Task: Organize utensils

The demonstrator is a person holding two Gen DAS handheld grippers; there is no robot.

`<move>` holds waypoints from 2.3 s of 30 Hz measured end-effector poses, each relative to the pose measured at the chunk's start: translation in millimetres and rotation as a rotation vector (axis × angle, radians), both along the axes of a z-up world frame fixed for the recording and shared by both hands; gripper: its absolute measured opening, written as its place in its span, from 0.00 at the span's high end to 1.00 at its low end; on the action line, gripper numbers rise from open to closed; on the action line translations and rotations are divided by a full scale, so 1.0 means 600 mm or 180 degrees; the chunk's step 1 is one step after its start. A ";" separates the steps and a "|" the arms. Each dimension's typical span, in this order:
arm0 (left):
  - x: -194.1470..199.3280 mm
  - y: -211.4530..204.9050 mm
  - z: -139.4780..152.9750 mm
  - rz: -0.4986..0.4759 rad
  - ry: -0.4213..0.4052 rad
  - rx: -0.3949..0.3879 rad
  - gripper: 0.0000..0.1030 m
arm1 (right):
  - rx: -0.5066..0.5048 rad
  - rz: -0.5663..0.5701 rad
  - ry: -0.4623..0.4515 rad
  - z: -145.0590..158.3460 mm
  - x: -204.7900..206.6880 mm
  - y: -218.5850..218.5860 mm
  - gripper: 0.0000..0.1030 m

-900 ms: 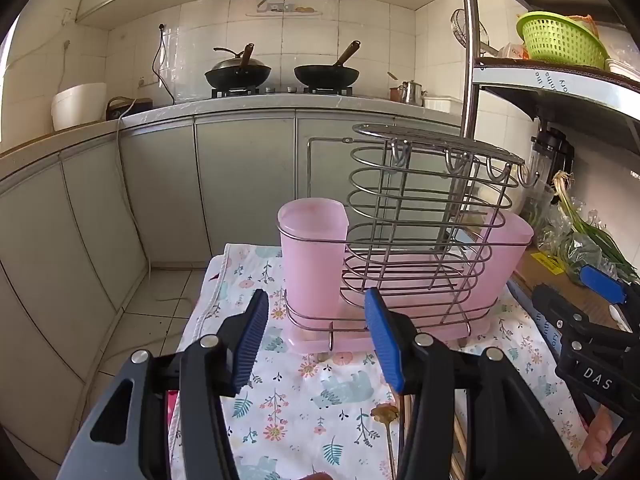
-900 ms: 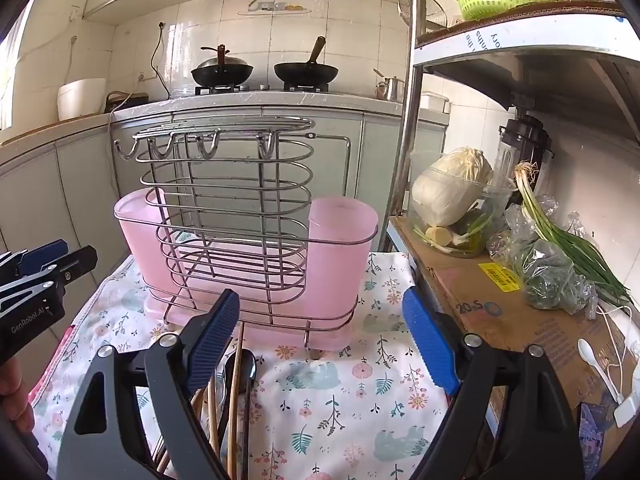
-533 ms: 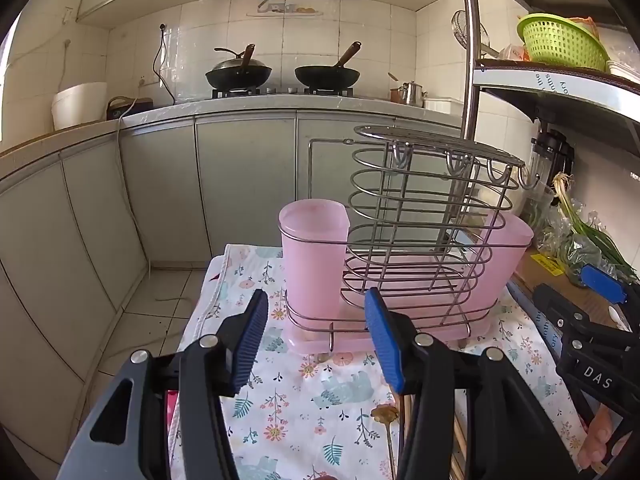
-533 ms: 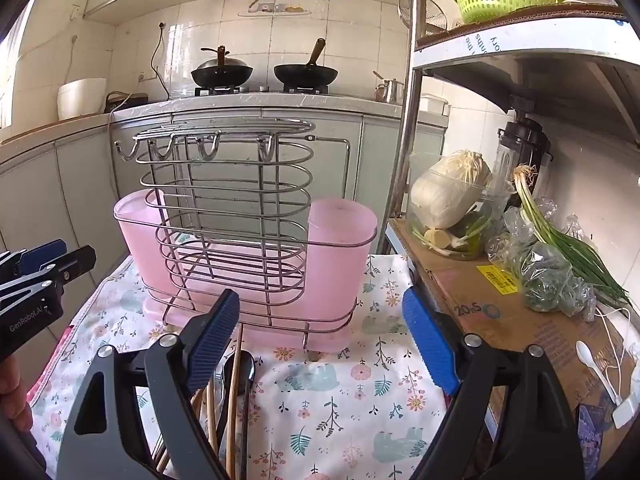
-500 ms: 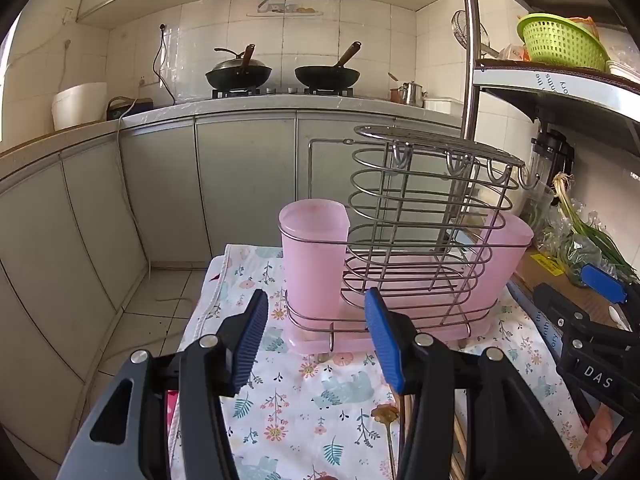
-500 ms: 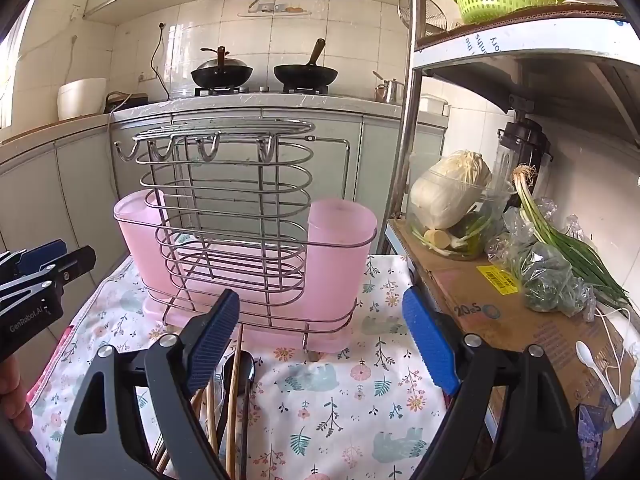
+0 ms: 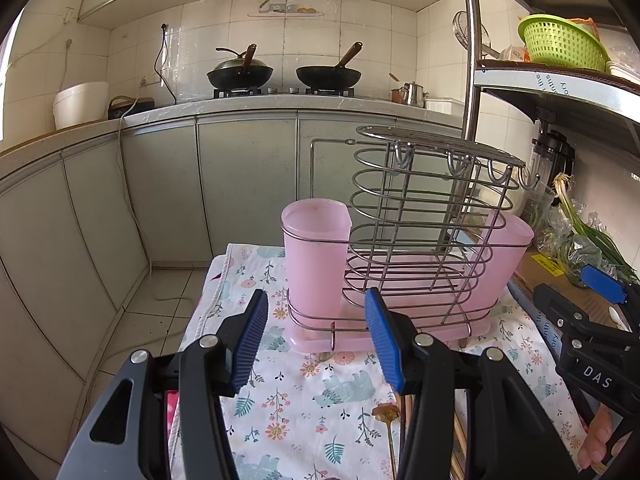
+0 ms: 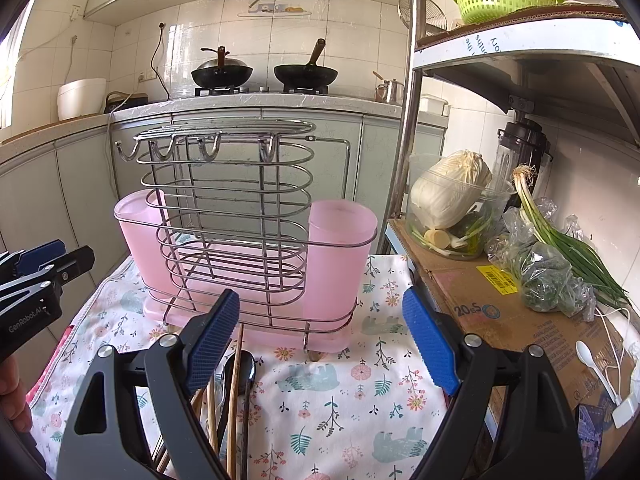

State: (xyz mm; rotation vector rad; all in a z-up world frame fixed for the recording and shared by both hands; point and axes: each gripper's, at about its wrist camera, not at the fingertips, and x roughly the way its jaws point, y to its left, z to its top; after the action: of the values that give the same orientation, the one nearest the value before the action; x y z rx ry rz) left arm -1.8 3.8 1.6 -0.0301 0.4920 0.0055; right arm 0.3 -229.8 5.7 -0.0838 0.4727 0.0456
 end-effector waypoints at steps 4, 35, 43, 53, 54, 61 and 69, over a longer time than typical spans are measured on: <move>0.000 0.001 0.001 0.0002 0.0000 -0.0001 0.52 | 0.0003 -0.0001 0.0002 0.000 0.000 0.000 0.18; -0.007 0.006 0.013 0.0025 -0.0037 -0.0003 0.52 | -0.0011 0.0020 -0.0055 0.010 -0.003 0.001 0.18; -0.008 0.005 0.014 0.0025 -0.0042 -0.0003 0.52 | -0.0011 0.0019 -0.0068 0.012 -0.004 0.001 0.18; -0.012 0.005 0.019 0.0018 -0.0080 -0.0026 0.52 | 0.0004 0.0029 -0.0119 0.018 -0.008 0.001 0.18; -0.012 0.005 0.020 0.0017 -0.0085 -0.0026 0.52 | 0.0010 0.0033 -0.0122 0.018 -0.008 0.001 0.18; -0.012 0.005 0.018 0.0017 -0.0081 -0.0023 0.52 | 0.0005 0.0039 -0.0105 0.017 -0.008 0.003 0.18; -0.009 0.008 0.009 0.0004 -0.0033 -0.0029 0.52 | 0.0013 0.0032 -0.0047 0.009 -0.006 0.001 0.18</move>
State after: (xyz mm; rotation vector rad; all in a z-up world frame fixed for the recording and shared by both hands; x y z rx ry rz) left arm -7.2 8.9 6.8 -0.0393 0.4817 0.0044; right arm -3.1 -229.1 10.9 -0.0825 0.4574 0.0558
